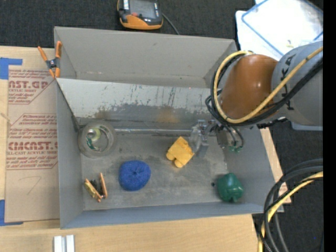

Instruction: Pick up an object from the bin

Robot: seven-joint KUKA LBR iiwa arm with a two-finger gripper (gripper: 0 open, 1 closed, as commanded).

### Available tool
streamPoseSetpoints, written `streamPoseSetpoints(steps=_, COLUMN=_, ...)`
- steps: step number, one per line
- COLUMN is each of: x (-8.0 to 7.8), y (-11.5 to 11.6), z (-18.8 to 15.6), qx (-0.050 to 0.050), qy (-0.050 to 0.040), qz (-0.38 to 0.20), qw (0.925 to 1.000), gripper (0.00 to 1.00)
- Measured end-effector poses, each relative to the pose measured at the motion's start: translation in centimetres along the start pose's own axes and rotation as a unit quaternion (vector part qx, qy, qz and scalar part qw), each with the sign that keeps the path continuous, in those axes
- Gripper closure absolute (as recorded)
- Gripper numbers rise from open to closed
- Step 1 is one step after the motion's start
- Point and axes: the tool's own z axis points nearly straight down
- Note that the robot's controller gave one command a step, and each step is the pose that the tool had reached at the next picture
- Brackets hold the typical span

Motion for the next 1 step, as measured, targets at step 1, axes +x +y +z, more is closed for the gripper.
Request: streamPoseSetpoints(steps=1, x=0.16, y=0.99, z=7.61, qx=0.000, qy=-0.0059, qz=0.030, qw=0.9995, gripper=1.00)
